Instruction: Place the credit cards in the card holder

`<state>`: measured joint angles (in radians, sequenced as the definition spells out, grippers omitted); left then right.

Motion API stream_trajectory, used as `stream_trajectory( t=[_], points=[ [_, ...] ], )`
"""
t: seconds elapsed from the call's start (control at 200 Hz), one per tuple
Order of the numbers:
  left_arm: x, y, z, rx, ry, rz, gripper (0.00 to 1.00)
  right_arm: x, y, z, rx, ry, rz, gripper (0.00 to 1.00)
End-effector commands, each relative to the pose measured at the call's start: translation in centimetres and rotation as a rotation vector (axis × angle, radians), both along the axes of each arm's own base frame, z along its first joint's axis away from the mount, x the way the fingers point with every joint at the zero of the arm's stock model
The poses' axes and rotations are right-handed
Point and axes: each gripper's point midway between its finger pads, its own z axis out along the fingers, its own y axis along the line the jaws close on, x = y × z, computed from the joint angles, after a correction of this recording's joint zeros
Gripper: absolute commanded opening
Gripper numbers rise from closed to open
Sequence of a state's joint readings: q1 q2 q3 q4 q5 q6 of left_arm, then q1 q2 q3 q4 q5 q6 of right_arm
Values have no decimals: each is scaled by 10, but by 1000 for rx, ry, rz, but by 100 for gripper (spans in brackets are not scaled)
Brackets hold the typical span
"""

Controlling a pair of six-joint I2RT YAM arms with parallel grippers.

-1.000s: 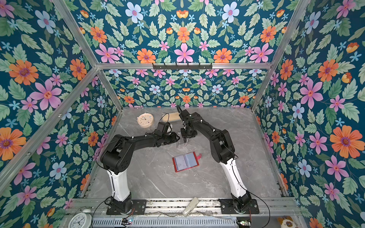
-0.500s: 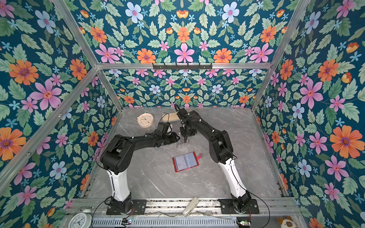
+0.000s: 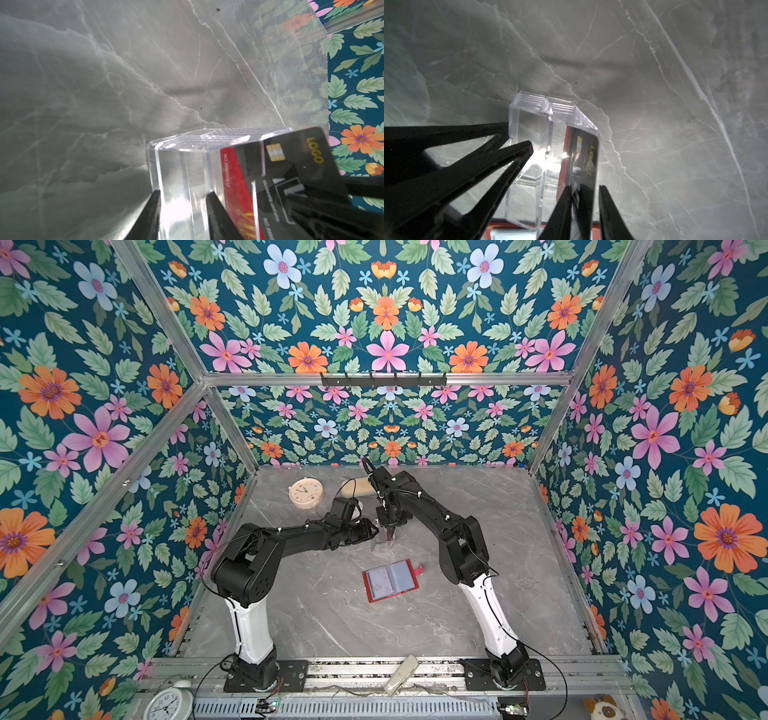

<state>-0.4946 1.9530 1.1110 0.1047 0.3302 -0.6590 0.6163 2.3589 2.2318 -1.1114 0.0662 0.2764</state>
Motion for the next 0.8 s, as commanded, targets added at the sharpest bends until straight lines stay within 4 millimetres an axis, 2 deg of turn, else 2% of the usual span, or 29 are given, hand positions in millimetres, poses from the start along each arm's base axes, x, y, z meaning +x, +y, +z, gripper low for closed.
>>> stream_trajectory(
  t=[0.0, 0.23, 0.585, 0.745, 0.795],
  points=[
    [-9, 15, -17, 74, 57, 33, 37, -4, -10, 2, -59, 4, 14, 25],
    [-9, 15, -17, 74, 59, 33, 37, -4, -10, 7, -79, -9, 22, 15],
    [-10, 14, -16, 71, 59, 28, 38, -7, -7, 17, -57, -24, 23, 9],
    [-8, 12, -8, 69, 41, 3, 42, -10, -1, 28, 10, -50, 19, 0],
    [-7, 9, -2, 60, 28, -12, 45, -11, 2, 32, 48, -58, 19, 0]
  ],
)
